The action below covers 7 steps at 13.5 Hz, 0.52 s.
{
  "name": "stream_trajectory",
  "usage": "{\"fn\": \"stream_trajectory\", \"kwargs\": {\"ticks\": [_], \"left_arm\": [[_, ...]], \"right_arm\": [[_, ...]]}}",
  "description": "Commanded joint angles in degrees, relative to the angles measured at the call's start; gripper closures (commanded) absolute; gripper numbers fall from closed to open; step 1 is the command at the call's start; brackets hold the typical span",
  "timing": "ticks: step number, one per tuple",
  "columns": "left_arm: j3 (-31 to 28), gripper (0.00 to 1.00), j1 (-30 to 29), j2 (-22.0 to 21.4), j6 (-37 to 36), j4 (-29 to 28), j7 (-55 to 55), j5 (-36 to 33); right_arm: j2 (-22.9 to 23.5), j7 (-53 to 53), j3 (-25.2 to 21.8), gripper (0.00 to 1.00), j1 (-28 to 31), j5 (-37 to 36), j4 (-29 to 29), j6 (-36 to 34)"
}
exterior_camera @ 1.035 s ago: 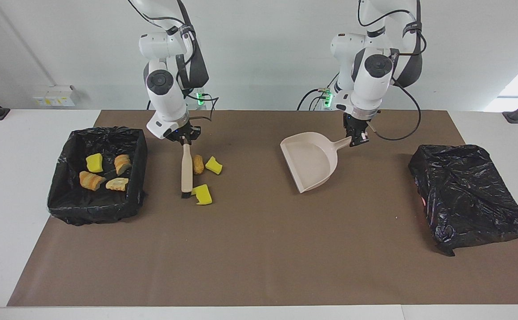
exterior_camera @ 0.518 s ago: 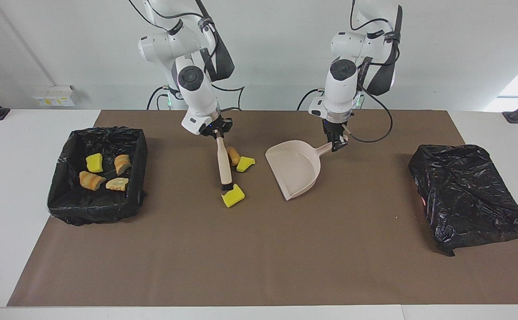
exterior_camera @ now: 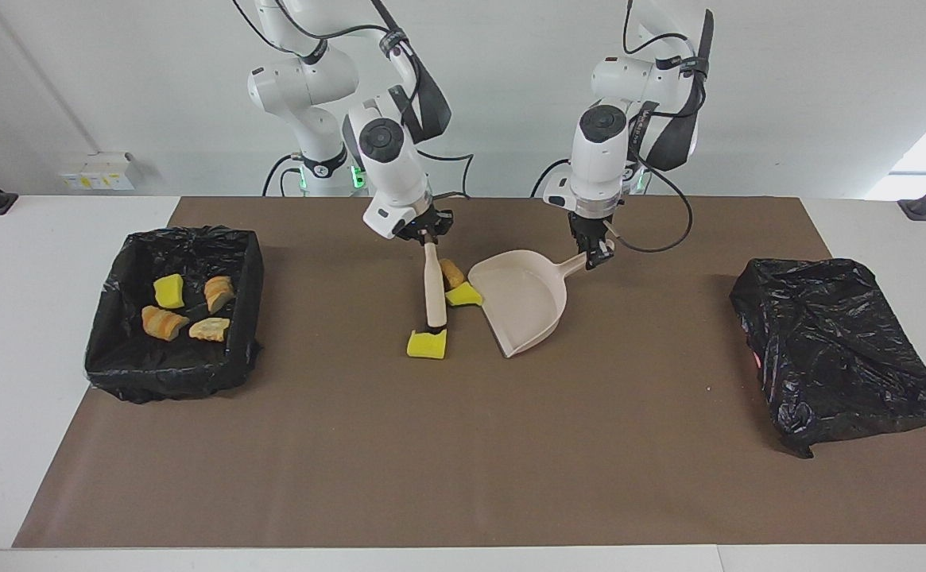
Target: Sweep and dump trash in bin
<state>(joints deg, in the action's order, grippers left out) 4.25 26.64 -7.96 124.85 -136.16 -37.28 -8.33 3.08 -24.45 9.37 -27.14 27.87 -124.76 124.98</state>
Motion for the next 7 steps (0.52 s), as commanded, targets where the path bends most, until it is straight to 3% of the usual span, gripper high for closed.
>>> {"fn": "stream_trajectory", "kwargs": {"ticks": [1, 3, 7], "left_arm": [[-0.55, 1.0, 1.58, 0.05, 0.4, -0.16, 1.95, -0.81], [-0.55, 1.0, 1.58, 0.05, 0.4, -0.16, 2.47, -0.81], [-0.64, 1.0, 1.4, 0.05, 0.49, -0.16, 3.35, -0.81]], "right_arm": [[4.83, -4.01, 0.04, 1.0, -2.74, 7.27, 5.92, 3.42], [5.01, -4.29, 0.04, 1.0, -2.48, 7.29, 7.25, 2.12], [1.33, -4.02, -0.58, 1.0, 2.07, 4.67, 10.05, -8.15]]}}
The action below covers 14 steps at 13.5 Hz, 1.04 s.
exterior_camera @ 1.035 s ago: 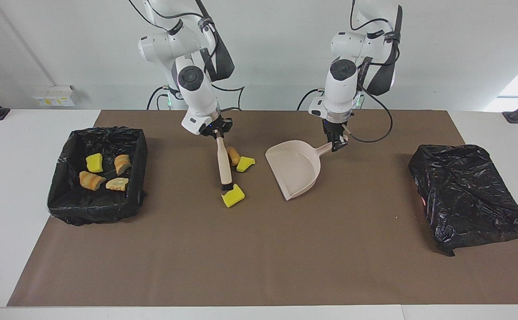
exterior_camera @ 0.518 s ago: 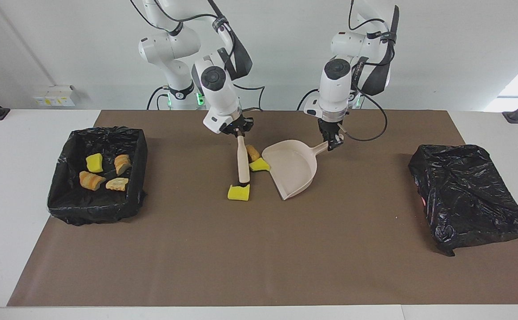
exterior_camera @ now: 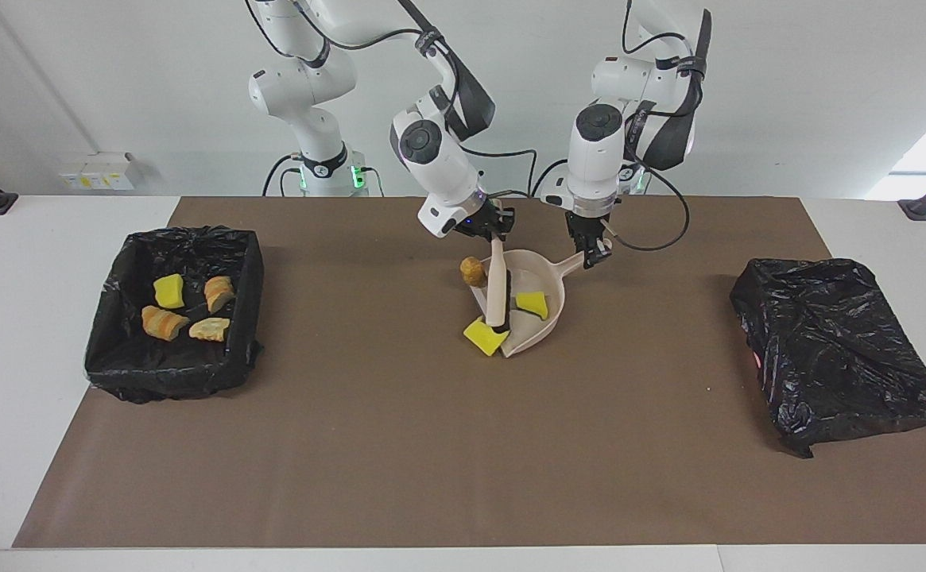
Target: Sweep and dump trash in bin
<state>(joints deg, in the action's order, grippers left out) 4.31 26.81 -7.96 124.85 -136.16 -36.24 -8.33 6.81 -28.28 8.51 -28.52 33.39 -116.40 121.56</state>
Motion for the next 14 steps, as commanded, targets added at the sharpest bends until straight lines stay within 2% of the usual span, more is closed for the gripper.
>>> {"fn": "stream_trajectory", "kwargs": {"ticks": [1, 4, 7, 9, 11, 14], "left_arm": [[-0.71, 1.0, 1.14, 0.05, 0.48, -0.16, 2.31, -0.81], [-0.71, 1.0, 1.05, 0.05, 0.48, -0.16, 2.75, -0.81], [-0.71, 1.0, 1.05, 0.05, 0.66, -0.16, 4.68, -0.81], [-0.71, 1.0, 1.05, 0.05, 0.66, -0.16, 5.21, -0.72], [-0.71, 1.0, 1.05, 0.05, 0.66, -0.16, 5.21, -0.63], [-0.71, 1.0, 1.05, 0.05, 0.66, -0.16, 5.21, -0.55]], "right_arm": [[-3.37, 0.24, 0.19, 1.0, 4.78, -2.52, 2.66, -7.28], [-5.3, 0.51, 0.28, 1.0, 8.04, -11.82, 4.69, -16.16], [-7.76, 4.61, 0.28, 1.0, 9.97, -21.58, 2.16, -21.88], [-11.1, 10.32, 0.28, 1.0, 11.99, -25.89, -4.06, -20.85], [-14.0, 16.3, 0.28, 1.0, 14.36, -29.5, -9.78, -16.64], [-14.54, 23.26, 0.37, 1.0, 18.4, -30.13, -11.74, -13.98]]}}
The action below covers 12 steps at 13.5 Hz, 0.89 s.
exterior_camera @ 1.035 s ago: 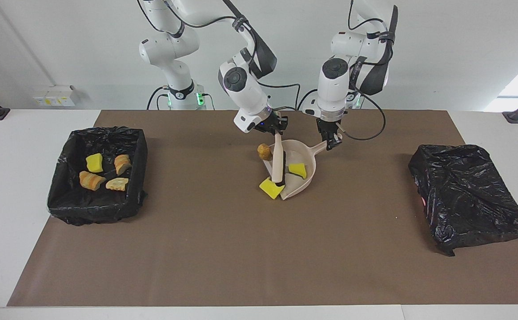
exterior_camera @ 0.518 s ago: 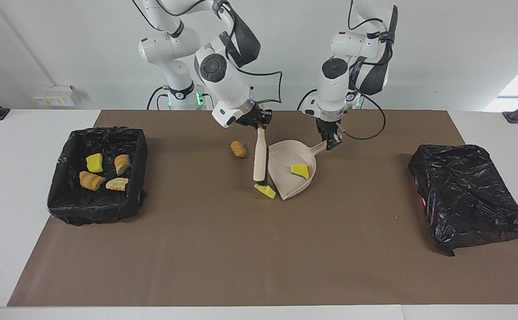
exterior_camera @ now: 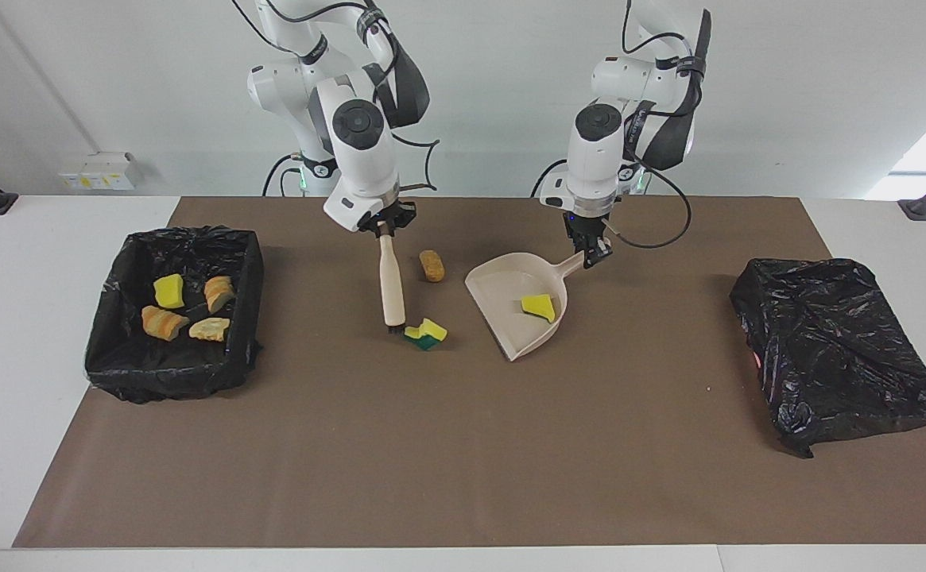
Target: Sweep and dump trash in bin
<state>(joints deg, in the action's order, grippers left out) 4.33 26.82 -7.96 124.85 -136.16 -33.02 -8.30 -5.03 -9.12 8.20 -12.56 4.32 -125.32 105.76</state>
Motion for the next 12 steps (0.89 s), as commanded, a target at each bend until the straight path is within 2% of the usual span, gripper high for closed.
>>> {"fn": "stream_trajectory", "kwargs": {"ticks": [1, 4, 7, 9, 11, 12], "left_arm": [[-0.73, 1.0, 1.04, 0.05, 0.65, -0.16, 2.08, -0.58], [-0.73, 1.0, 0.95, 0.05, 0.65, -0.16, 2.08, -0.58], [-0.73, 1.0, 0.95, 0.05, 0.65, -0.16, 2.08, -0.58], [-0.73, 1.0, 0.95, 0.05, 0.65, -0.16, 2.08, -0.58], [-0.73, 1.0, 0.86, 0.05, 0.65, -0.16, 2.08, -0.58], [-0.73, 1.0, 0.86, 0.05, 0.65, -0.24, 2.08, -0.58]], "right_arm": [[-2.79, 3.68, 0.68, 1.0, 2.54, -1.06, -3.44, 1.91], [-0.96, 1.57, 1.03, 1.0, 1.93, -1.06, -5.29, 8.48], [5.27, 1.48, 1.12, 1.0, 0.45, -0.98, -3.62, 17.43], [8.01, 2.08, 1.12, 1.0, -2.89, -0.98, -0.29, 17.73], [7.76, 5.23, 1.38, 1.0, -6.4, 0.24, 0.07, 17.38], [7.49, 7.08, 1.55, 1.0, -8.08, 3.56, 0.07, 17.11]]}}
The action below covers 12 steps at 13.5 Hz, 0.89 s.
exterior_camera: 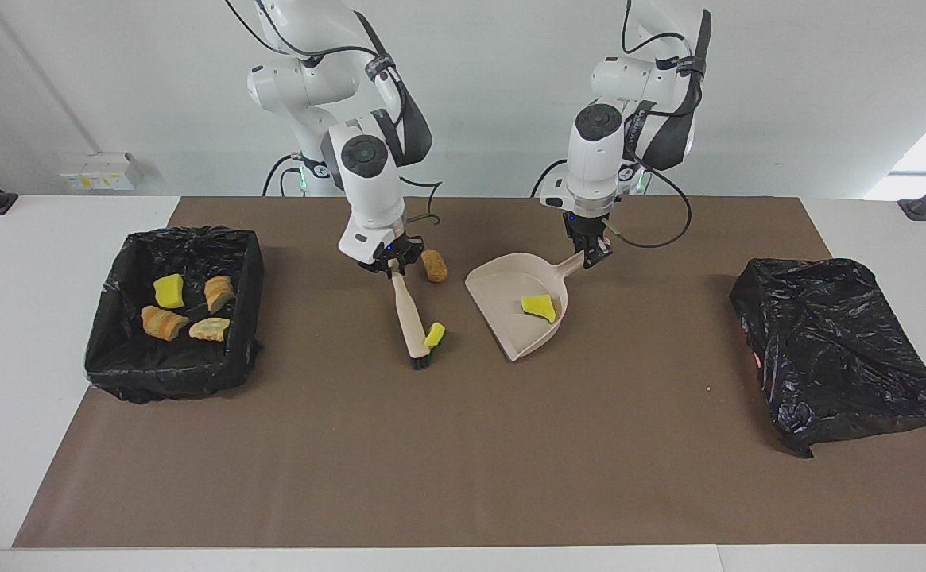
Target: Sweep and dump trash in bin
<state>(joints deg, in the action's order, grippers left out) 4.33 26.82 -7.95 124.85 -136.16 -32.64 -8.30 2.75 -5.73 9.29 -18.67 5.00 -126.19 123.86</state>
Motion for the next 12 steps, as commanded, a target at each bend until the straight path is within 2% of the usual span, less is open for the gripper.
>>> {"fn": "stream_trajectory", "kwargs": {"ticks": [1, 5, 7, 9, 12], "left_arm": [[-0.72, 1.0, 0.78, 0.04, 0.65, -0.16, 1.7, -0.58], [-0.72, 1.0, 0.77, 0.04, 0.65, -0.16, 1.7, -0.58], [-0.72, 1.0, 0.77, 0.04, 0.65, -0.16, 1.7, -0.58], [-0.72, 1.0, 0.77, 0.04, 0.65, -0.16, 1.7, -0.58], [-0.72, 1.0, 0.95, -0.05, 0.39, -0.33, 0.65, -0.58]], "right_arm": [[-0.55, 4.05, 0.64, 1.0, -3.46, 9.0, 1.38, -1.69], [-0.9, 3.18, 0.55, 1.0, -5.67, 19.59, 7.96, -9.41], [-3.35, -0.49, -0.06, 1.0, -4.8, 18.91, 9.55, -17.48], [-5.99, -4.79, 0.02, 1.0, -3.92, 15.85, 6.85, -21.99], [-11.0, -20.49, 0.28, 1.0, -4.53, 12.14, 0.17, -22.44]]}}
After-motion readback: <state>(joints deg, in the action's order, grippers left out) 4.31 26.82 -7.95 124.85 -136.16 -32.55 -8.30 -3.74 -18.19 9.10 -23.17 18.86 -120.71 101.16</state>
